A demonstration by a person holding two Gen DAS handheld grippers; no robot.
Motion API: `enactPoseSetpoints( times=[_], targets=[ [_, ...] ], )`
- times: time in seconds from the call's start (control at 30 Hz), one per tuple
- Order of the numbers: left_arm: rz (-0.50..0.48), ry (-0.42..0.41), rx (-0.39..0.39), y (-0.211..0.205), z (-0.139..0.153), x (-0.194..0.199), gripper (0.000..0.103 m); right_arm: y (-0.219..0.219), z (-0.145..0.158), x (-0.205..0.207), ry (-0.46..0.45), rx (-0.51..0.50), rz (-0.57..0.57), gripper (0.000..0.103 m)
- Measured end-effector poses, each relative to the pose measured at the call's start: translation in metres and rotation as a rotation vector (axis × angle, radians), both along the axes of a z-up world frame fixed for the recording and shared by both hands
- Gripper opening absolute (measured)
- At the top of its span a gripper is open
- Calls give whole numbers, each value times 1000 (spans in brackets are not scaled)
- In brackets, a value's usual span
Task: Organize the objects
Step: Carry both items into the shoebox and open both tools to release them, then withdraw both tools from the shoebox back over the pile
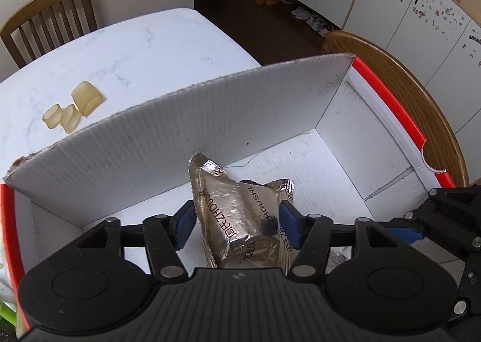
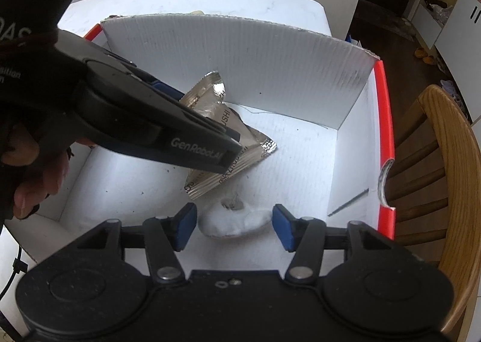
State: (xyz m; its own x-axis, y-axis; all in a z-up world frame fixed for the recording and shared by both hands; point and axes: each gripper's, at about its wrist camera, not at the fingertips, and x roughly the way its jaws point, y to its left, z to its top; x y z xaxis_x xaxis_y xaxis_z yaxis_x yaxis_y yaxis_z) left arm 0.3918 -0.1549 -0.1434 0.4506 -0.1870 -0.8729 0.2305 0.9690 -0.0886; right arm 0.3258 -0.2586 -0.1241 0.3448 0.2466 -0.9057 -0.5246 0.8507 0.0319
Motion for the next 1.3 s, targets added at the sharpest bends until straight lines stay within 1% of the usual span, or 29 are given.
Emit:
enactPoseSetpoints(
  times=[0.03, 0.17, 0.3, 0.4, 0.9, 1.17, 1.2, 1.23, 1.3],
  targets=[
    [1, -4, -3, 0, 2, -1, 62, 0, 1, 0, -2, 5, 1, 62],
    [10, -24, -12, 6, 11, -7, 62, -1, 3, 0, -6, 19, 3, 63],
    [9, -55, -11, 10, 22, -17, 62, -3, 10, -3, -24, 47, 1, 66],
    [15, -81, -15, 15, 31, -25, 62, -5, 19, -6, -40, 69, -5, 74],
    [44, -198, -63, 38, 81, -77, 62, -7, 55, -32, -103, 170, 5, 79],
    [53, -251, -100, 58, 101, -105, 62, -2, 71, -52, -126, 220, -10, 80],
    [56, -257, -104, 61, 103, -108, 63, -2, 73, -54, -130, 225, -14, 80],
    [60, -262, -109, 65, 104, -112, 67, 0, 74, -56, -134, 229, -17, 80],
    [68, -276, -116, 73, 107, -120, 70, 3, 76, -61, -142, 235, -19, 81]
  ],
)
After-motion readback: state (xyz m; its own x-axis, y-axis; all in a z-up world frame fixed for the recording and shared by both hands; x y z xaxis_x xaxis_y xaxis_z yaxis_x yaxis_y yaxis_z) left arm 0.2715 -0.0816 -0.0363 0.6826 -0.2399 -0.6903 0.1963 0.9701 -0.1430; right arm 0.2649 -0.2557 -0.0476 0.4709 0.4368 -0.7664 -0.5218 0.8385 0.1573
